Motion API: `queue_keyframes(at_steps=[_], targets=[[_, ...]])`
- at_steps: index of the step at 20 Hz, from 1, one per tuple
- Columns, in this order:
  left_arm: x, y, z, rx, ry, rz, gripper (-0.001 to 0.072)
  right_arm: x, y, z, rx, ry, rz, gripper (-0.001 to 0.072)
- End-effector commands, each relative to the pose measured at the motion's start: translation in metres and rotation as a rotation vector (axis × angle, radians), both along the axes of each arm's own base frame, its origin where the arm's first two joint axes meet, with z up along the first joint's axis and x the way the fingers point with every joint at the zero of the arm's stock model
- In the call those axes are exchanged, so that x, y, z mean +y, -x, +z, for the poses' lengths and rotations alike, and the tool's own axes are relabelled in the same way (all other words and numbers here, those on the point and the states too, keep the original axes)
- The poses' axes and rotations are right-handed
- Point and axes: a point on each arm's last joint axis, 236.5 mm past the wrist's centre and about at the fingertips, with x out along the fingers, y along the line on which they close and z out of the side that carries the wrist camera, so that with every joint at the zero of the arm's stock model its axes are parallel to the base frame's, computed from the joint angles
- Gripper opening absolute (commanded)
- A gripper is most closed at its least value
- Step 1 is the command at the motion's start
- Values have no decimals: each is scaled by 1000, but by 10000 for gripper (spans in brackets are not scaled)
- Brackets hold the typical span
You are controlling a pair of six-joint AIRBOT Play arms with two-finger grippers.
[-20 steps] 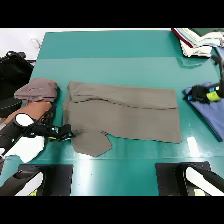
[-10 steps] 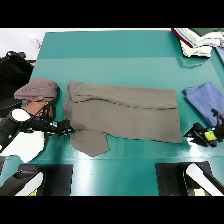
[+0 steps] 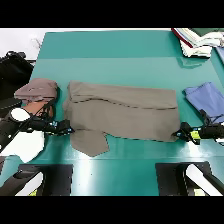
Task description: Fold the shirts.
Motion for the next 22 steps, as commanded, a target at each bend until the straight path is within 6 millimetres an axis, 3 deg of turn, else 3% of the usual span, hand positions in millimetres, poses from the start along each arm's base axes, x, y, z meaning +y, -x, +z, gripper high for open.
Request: queue_keyframes(at_steps=[1,3,6,8,10,12,15,19,22], targets=[[4,13,7,-4,-28,-63,25,10,-6,14,-24,14,115,15],[15,26,18,-30,-87,-72,25,-3,4,31,13,101,252,15],[18,66,40,-21,-108,-141,25,-24,28,62,64,252,377,15],[12,89,55,-15,-81,-160,25,-42,43,85,87,371,380,15],[11,92,66,-43,-75,-144,25,-55,47,106,58,462,363,14],[12,68,77,-116,-81,-110,24,-53,33,119,1,468,348,14],[20,15,83,-201,-120,-70,24,-42,-5,121,-51,432,381,14],[26,-66,76,-236,-148,-77,26,-34,-64,104,-36,406,438,14],[28,-109,58,-195,-152,-71,27,-26,-97,86,-2,373,487,16]])
